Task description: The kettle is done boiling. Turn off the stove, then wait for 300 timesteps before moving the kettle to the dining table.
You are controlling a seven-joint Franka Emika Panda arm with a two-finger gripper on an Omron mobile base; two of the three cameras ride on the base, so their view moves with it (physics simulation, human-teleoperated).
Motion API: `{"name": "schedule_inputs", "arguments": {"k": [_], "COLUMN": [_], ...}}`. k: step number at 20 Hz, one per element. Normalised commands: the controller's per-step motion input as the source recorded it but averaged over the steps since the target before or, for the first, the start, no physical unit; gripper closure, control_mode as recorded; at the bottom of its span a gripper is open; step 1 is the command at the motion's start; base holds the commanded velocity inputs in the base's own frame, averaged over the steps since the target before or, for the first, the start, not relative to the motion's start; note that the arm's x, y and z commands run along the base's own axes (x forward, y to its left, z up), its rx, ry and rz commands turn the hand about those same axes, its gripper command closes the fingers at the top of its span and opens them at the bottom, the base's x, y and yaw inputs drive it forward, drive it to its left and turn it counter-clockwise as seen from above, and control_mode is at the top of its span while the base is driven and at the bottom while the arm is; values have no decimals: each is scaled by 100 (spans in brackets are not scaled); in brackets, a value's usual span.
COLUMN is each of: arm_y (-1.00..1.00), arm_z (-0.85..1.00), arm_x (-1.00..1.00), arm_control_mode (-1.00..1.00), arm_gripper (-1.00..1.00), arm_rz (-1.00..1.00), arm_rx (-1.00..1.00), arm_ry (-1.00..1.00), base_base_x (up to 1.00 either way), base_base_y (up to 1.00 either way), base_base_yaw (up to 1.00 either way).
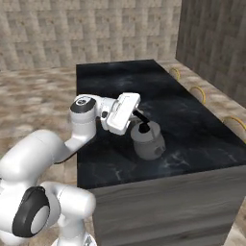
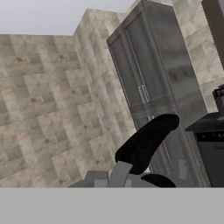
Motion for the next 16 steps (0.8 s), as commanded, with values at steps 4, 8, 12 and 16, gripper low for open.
{"name": "schedule_inputs", "arguments": {"k": [4,8,12,16], "arm_y": [0,0,0,0], "arm_z": [0,0,0,0], "arm_x": [0,0,0,0], "arm_control_mode": [100,100,100,100], "arm_gripper": [100,100,100,100], "arm_rz": [0,0,0,0], "arm_rx": [0,0,0,0], "arm_ry": [0,0,0,0], "base_base_x": [0,0,0,0], "base_base_y": [-70,-75,-72,-67], "base_base_yaw": [6,8,11,15]}}
